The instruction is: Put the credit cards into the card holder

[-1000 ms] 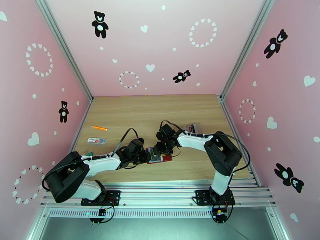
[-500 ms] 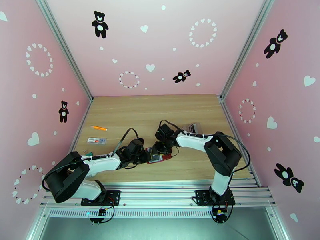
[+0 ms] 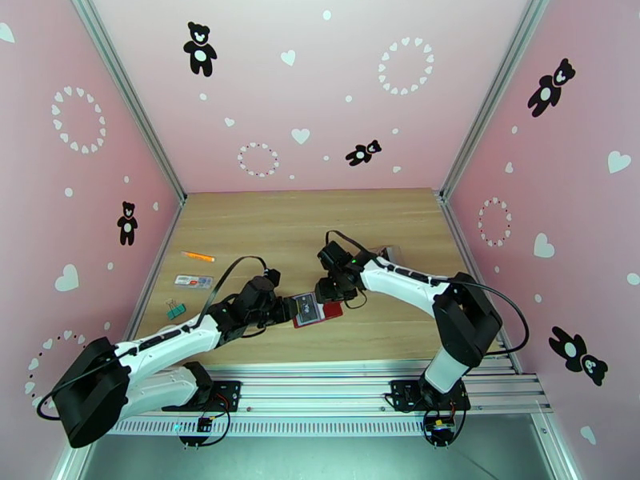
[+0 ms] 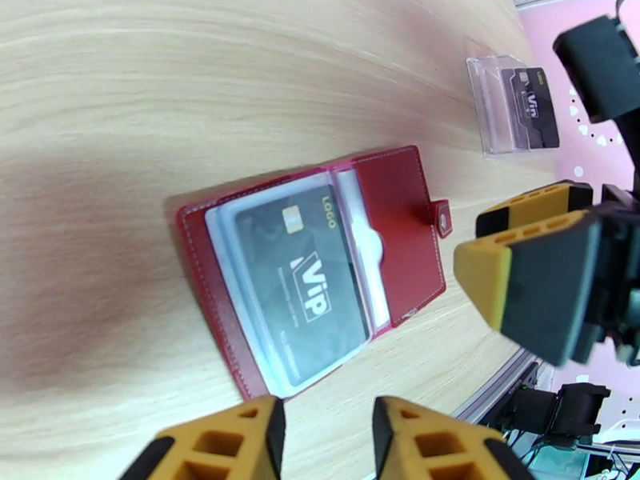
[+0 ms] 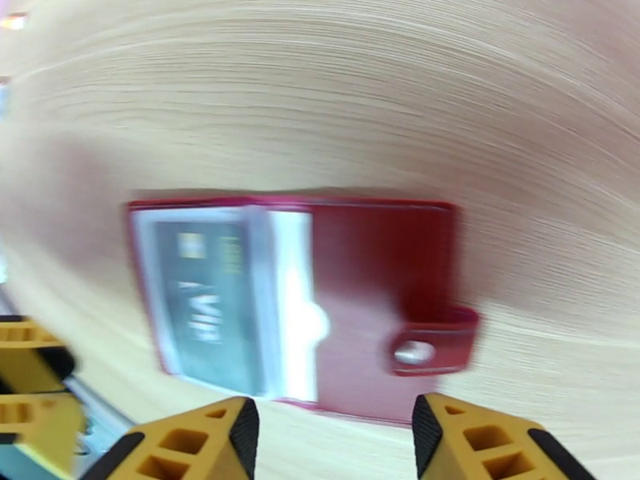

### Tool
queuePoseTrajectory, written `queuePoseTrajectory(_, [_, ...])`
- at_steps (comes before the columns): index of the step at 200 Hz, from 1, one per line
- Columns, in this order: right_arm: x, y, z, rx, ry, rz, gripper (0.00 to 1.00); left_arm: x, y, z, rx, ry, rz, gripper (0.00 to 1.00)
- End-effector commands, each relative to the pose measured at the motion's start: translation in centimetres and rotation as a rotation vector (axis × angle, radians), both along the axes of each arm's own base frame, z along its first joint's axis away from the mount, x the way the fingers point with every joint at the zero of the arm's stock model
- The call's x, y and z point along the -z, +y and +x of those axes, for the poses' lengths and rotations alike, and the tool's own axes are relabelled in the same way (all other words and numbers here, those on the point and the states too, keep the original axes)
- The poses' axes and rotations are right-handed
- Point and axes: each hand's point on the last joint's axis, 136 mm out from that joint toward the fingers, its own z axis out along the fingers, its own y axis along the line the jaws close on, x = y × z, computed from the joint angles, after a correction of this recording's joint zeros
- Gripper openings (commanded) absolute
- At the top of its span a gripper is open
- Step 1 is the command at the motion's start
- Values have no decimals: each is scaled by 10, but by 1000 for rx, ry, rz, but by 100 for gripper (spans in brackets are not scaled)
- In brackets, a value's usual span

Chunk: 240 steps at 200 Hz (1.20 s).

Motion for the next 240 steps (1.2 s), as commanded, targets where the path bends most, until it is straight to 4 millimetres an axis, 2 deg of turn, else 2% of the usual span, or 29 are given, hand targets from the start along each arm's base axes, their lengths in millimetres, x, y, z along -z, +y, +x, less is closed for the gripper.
queuePoseTrajectory(1, [9, -16, 3, -23, -6, -131, 59, 11, 10, -4, -9, 15, 49, 35])
queuePoseTrajectory(50, [29, -20, 7, -54, 5, -236, 60, 19, 7, -2, -2, 30, 56, 35])
queuePoseTrajectory(105, [32, -20, 10, -56, -1, -254, 57, 21, 7, -3, 4, 31, 61, 35])
queuePoseTrajectory(128, [19, -10, 7, -66, -16, -204, 59, 22, 8, -3, 2, 34, 63, 35])
queuePoseTrajectory(159, [-12, 22, -4, -137, -63, -95, 60, 25, 12, -3, -11, 31, 75, 35])
queuePoseTrajectory(175, [-17, 39, -10, -162, -50, -33, 53, 27, 13, -3, -16, 33, 79, 34])
queuePoseTrajectory(208, [-2, 50, -12, -168, 0, -15, 23, 30, 14, -4, -20, 42, 77, 33])
queuePoseTrajectory(240, [12, 51, -12, -168, 19, -28, 12, 31, 16, -4, -23, 38, 81, 33])
